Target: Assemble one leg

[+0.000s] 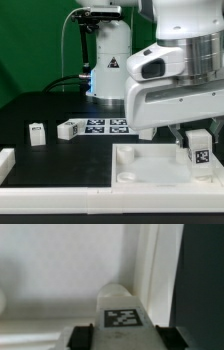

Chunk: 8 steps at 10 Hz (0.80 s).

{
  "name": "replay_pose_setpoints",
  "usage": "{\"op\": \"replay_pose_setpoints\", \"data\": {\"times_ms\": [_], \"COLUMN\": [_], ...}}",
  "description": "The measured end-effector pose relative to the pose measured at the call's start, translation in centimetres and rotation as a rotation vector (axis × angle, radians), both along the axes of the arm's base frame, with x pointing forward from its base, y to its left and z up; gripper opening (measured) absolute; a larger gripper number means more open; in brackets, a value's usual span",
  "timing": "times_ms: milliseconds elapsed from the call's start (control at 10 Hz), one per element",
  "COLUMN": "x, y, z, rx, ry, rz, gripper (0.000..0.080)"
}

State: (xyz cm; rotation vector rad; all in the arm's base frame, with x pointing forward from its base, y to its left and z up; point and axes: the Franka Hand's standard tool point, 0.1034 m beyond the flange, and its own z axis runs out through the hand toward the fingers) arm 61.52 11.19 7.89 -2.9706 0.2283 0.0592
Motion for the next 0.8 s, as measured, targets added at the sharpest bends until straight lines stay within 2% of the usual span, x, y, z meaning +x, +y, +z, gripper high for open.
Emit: {"op": "replay_pose_setpoints", "data": {"times_ms": [500,700,800], "x": [-0.4,-0.4,-0.4], "y": [1.5,1.7,1.7], "z": [-0.5,-0.5,-0.5], "rx": [0.009,0.015,0.016], "ry": [0.09,0.115,0.106], "rz": [-0.812,-0.928,-0.876], "gripper": [0.0294,0.0294,0.0388]}}
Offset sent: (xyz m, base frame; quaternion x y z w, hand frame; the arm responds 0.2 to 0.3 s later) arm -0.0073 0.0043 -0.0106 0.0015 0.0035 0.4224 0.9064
